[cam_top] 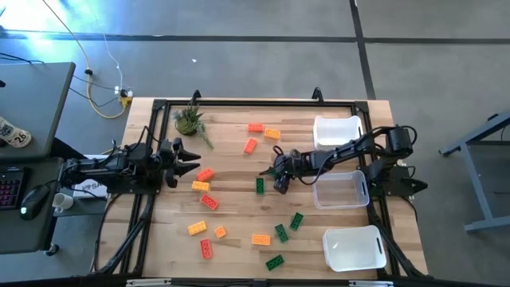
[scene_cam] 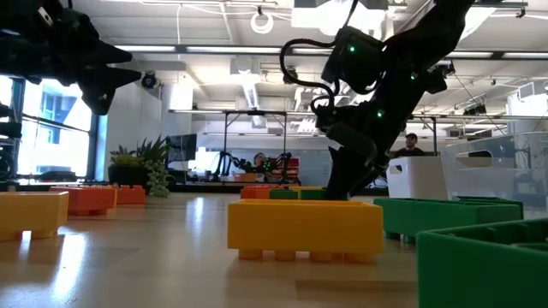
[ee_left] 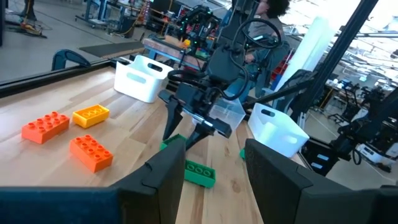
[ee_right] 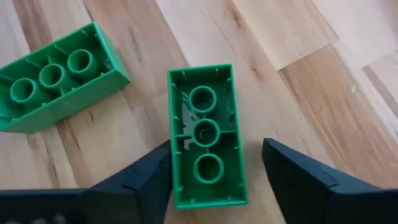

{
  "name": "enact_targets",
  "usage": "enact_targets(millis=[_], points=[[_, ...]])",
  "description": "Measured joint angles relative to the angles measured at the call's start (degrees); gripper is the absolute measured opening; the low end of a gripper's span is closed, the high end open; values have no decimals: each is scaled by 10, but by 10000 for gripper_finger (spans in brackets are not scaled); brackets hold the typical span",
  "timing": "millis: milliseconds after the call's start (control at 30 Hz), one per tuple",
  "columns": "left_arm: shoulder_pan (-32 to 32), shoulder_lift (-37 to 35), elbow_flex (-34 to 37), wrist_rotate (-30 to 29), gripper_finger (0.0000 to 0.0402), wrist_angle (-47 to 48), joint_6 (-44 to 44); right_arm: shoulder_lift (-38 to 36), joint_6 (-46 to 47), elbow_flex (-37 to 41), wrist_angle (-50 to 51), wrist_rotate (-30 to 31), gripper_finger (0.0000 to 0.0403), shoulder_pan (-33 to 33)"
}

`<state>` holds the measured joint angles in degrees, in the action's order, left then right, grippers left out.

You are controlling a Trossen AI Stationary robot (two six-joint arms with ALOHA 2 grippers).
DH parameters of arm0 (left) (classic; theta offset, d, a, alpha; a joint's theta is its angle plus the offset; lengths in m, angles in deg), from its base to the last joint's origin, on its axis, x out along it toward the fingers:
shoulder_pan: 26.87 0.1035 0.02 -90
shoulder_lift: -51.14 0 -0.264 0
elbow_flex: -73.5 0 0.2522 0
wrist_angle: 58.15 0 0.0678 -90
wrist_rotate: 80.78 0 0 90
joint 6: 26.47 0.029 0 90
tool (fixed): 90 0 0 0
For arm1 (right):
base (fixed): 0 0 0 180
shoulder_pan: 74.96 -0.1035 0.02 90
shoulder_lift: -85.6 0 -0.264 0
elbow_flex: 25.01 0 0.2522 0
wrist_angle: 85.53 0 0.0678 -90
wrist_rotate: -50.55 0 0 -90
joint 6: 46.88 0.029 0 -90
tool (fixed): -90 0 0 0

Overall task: Sort & place blocks by color
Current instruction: Put the green game piece into the top white bin

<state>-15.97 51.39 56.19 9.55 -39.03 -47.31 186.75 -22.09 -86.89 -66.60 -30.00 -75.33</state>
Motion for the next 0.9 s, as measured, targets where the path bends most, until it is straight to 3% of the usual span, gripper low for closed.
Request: enact_targets(millis=[200, 567, 900], points=[[0, 0, 0, -6, 156, 0, 3, -3, 20, 0, -1, 0, 112, 0], [0, 0, 0, -18, 156, 0, 35, -59, 50, 0, 26, 16, 112, -1], [0, 0, 0, -36, 156, 0, 35, -195, 54, 0, 134, 119, 112, -1]])
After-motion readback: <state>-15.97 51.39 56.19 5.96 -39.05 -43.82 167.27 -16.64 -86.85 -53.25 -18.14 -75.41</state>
